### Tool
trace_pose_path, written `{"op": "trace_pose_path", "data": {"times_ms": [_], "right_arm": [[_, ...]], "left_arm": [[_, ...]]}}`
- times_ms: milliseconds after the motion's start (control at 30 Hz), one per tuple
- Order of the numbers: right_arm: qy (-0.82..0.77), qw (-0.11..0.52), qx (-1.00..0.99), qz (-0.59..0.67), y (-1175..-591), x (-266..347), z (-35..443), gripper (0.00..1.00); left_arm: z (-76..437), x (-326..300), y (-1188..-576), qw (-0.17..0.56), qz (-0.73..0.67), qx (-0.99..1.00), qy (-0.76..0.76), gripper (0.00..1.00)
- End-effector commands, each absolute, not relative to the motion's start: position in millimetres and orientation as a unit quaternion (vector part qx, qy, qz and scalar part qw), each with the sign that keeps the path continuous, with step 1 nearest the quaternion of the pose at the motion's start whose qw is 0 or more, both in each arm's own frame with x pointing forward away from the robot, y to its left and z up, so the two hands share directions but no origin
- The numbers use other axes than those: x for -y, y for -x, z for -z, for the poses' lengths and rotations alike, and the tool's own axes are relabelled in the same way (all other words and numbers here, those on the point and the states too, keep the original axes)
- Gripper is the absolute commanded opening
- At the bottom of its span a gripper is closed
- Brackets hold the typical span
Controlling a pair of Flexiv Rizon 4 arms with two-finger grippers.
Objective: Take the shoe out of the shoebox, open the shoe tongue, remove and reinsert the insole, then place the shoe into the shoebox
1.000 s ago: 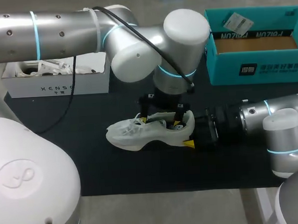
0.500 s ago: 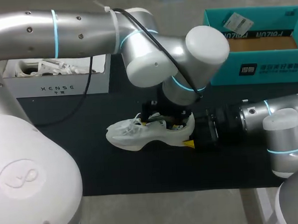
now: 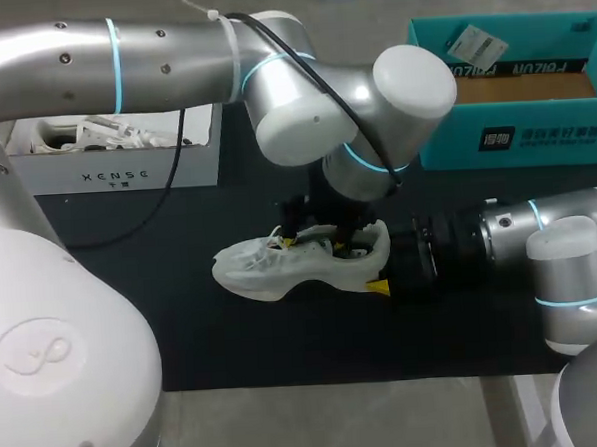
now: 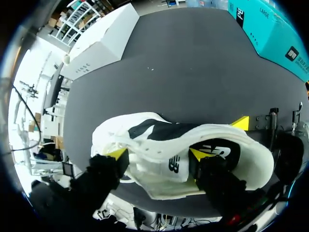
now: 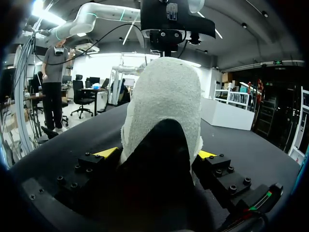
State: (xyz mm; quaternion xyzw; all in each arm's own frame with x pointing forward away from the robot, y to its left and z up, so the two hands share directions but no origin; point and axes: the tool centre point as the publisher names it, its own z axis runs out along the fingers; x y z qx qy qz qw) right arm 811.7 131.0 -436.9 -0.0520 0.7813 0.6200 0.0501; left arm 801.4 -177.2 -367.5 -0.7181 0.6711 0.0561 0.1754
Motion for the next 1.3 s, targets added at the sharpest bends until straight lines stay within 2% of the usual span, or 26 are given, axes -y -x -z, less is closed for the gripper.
{"op": "trace_pose_path", "data": {"times_ms": [33,567,967,1000,1033,1067,1100,1133,1300], "right_arm": [[0.052,0.050,-0.782,-0.619,-810,-135,445,0.00],[0.052,0.050,-0.782,-0.619,-810,-135,445,0.00],[0.052,0.050,-0.782,-0.619,-810,-135,445,0.00],[0.052,0.050,-0.782,-0.619,-810,-135,445,0.00],[0.052,0.050,-0.782,-0.619,-810,-135,445,0.00],[0.052,0.050,-0.782,-0.619,-810,-135,445,0.00],[0.052,0.050,-0.782,-0.619,-810,-135,445,0.00],[0.052,0.050,-0.782,-0.619,-810,-135,445,0.00],[0.052,0.050,-0.782,-0.619,-810,-135,445,0.00]], "left_arm": [[360,179,-796,0.179,-0.052,-0.674,0.715,0.00],[320,145,-805,0.176,-0.008,-0.654,0.736,0.00],[313,113,-811,0.128,0.001,-0.644,0.754,0.00],[314,115,-811,0.119,-0.002,-0.649,0.752,0.14],[316,116,-810,0.109,-0.005,-0.651,0.751,0.36],[318,118,-810,0.104,-0.007,-0.652,0.751,0.48],[320,120,-809,0.092,-0.011,-0.656,0.749,0.68],[322,121,-808,0.082,-0.013,-0.659,0.748,0.79],[343,131,-805,0.043,-0.028,-0.664,0.746,0.83]]}}
